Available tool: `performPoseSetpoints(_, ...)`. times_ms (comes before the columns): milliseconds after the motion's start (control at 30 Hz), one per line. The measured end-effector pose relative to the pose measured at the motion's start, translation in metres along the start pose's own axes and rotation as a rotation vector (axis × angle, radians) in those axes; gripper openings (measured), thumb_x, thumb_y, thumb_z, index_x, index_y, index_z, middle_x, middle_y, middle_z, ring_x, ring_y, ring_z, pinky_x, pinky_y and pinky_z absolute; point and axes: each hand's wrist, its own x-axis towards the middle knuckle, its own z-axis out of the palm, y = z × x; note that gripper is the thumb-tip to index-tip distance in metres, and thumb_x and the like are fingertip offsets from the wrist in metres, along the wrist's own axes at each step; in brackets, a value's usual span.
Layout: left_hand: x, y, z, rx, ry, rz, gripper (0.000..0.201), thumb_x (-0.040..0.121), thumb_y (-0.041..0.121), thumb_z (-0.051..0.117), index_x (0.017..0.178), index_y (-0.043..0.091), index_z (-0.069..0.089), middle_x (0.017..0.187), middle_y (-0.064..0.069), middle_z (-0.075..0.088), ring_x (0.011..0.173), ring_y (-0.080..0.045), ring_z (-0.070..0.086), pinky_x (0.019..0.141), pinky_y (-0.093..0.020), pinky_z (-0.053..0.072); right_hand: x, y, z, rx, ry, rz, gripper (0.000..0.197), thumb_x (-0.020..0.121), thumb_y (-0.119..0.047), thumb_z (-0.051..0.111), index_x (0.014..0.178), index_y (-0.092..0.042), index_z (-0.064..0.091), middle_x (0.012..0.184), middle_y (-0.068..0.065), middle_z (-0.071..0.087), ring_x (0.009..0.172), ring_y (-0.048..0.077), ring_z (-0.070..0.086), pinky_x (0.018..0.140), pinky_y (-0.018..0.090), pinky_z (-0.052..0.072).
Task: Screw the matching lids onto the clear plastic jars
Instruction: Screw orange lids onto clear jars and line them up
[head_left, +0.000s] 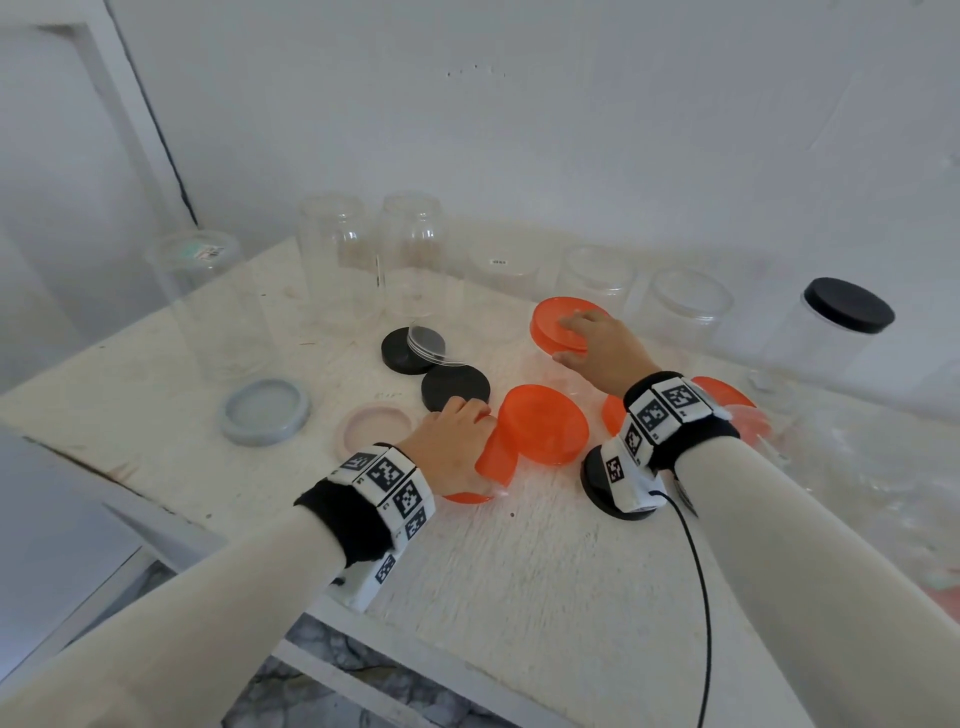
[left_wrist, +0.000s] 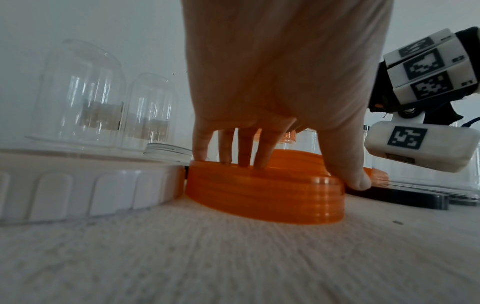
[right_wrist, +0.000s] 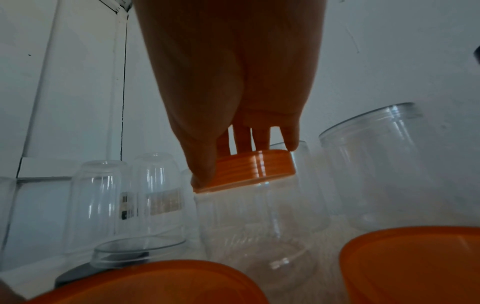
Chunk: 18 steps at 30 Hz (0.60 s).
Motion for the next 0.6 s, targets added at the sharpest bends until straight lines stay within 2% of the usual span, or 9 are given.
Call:
performPoseSetpoints(167,0.0,0.001,-0.001,-0.015,-0.003,-0.011,0.081,0.079,0.059,0.059,0.14,0.012,0.032,0.145,-0.004,0.027,0.131,-0.024,0.025,0.104,-0.041,0.033,0.0,0.0,-0.008,-0.047,-0.052,-0.004,0.057,0.09,-0.032,0.058,0.141,-0.018,0.038,0.148,0.005,0.034,0.134,0.024,0.035,0.108,0.042,0.033)
performPoseSetpoints(267,-0.001,0.002,-0.001,-0.022,-0.003,-0.018,0.081,0.079,0.057,0.06,0.14,0.012,0.032,0.146,-0.004,0.026,0.132,-0.025,0.024,0.105,-0.041,0.032,-0.004,0.001,-0.014,-0.079,-0.129,0.0,0.064,0.089,-0.038,0.058,0.145,-0.023,0.03,0.153,0.002,0.027,0.139,0.023,0.027,0.112,0.047,0.025)
performPoseSetpoints(367,-0.001,0.003,0.001,-0.02,-0.004,-0.025,0.08,0.08,0.056,0.06,0.14,0.012,0.032,0.147,-0.005,0.026,0.133,-0.026,0.023,0.107,-0.043,0.031,-0.021,0.0,-0.027,-0.059,-0.103,-0.004,0.069,0.088,-0.042,0.059,0.146,-0.029,0.025,0.155,0.002,0.021,0.142,0.023,0.018,0.114,0.05,0.018)
performPoseSetpoints(433,0.0,0.003,0.002,-0.02,-0.005,-0.033,0.08,0.08,0.056,0.06,0.14,0.013,0.031,0.147,-0.005,0.025,0.133,-0.027,0.023,0.107,-0.046,0.03,-0.039,0.001,-0.038,-0.014,-0.059,-0.005,0.068,0.087,-0.041,0.06,0.146,-0.029,0.027,0.155,0.001,0.022,0.141,0.024,0.018,0.114,0.049,0.018)
performPoseSetpoints(500,0.0,0.002,0.001,-0.034,-0.011,-0.038,0.081,0.079,0.056,0.06,0.141,0.014,0.031,0.148,-0.005,0.024,0.134,-0.027,0.022,0.107,-0.047,0.031,-0.061,0.006,-0.049,0.018,-0.044,-0.009,0.068,0.087,-0.04,0.061,0.145,-0.027,0.029,0.153,0.001,0.026,0.139,0.024,0.023,0.113,0.046,0.023)
performPoseSetpoints(600,-0.001,0.001,0.001,-0.059,-0.022,-0.043,0.082,0.079,0.056,0.061,0.141,0.013,0.029,0.148,-0.005,0.022,0.134,-0.027,0.021,0.107,-0.047,0.032,-0.094,0.02,-0.063,0.058,-0.093,0.067,0.069,0.086,-0.039,0.063,0.144,-0.024,0.03,0.15,0.001,0.031,0.135,0.021,0.032,0.11,0.038,0.028)
